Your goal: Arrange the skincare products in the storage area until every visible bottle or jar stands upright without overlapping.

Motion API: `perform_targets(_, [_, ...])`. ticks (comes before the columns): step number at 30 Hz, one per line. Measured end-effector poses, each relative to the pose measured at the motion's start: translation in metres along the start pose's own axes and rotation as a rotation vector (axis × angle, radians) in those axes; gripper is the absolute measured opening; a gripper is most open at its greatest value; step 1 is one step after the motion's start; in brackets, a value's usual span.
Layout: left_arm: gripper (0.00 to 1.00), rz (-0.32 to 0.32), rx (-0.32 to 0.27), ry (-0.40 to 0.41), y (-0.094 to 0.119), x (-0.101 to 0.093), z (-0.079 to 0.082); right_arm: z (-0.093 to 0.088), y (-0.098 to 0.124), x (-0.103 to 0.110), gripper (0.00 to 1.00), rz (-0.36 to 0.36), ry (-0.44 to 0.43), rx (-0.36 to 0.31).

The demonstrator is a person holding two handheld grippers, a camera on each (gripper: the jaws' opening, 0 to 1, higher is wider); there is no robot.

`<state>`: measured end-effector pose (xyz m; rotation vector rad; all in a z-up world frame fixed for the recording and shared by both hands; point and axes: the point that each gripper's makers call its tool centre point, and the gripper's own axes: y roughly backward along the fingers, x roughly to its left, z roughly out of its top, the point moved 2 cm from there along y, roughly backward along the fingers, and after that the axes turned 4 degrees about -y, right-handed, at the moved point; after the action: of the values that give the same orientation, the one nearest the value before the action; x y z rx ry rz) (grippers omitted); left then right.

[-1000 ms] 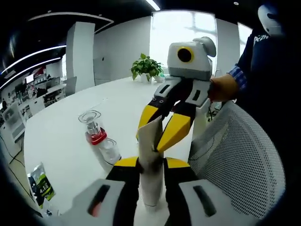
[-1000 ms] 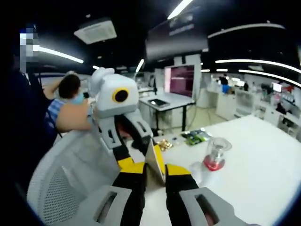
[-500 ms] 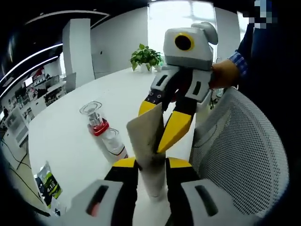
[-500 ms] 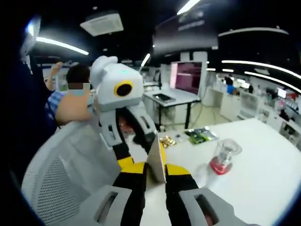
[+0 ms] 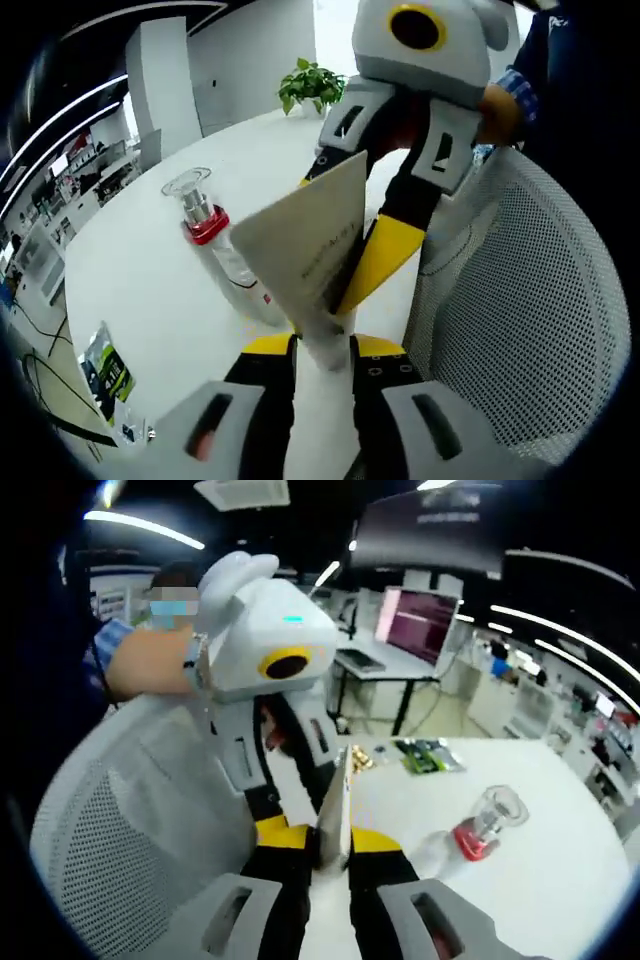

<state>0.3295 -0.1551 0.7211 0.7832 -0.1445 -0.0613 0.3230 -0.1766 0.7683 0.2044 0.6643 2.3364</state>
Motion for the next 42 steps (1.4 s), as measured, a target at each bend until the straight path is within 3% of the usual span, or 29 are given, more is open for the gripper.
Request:
perform_targets(4, [0.15,0.008,0.005,-0.007,-0.001,0.001,0.0,-0.001,0.0,-0.001,0.07,0.011,-0.068,-0.055])
perform_targets(8, [0.15,0.009,0.014,0.006,-0.002,0.0,-0.001,-0.004,-0.001,-0.001,0.08,0.01,-0.079,-0.084])
perform_targets(19, [0.17,0.016,0.032,-0.01,-0.006,-0.003,-0.002,-0.034,-0.023,0.003,0.13,-0.009,-0.079,-0.01])
perform_targets(23, [0.13,0.013,0.088,-0.047,-0.011,-0.003,-0.011,-0.034,-0.023,0.003,0.12,-0.004,-0.116,-0.023])
perform_targets(26, [0.14,0.01,0.09,-0.03,-0.009,0.0,-0.011,-0.033,-0.024,0.004,0.11,-0.01,-0.073,-0.01])
perform_targets(42, [0.2,0.053,0.107,-0.002,-0.007,0.009,-0.017,-0.034,-0.024,0.003,0.11,-0.014,-0.065,-0.017])
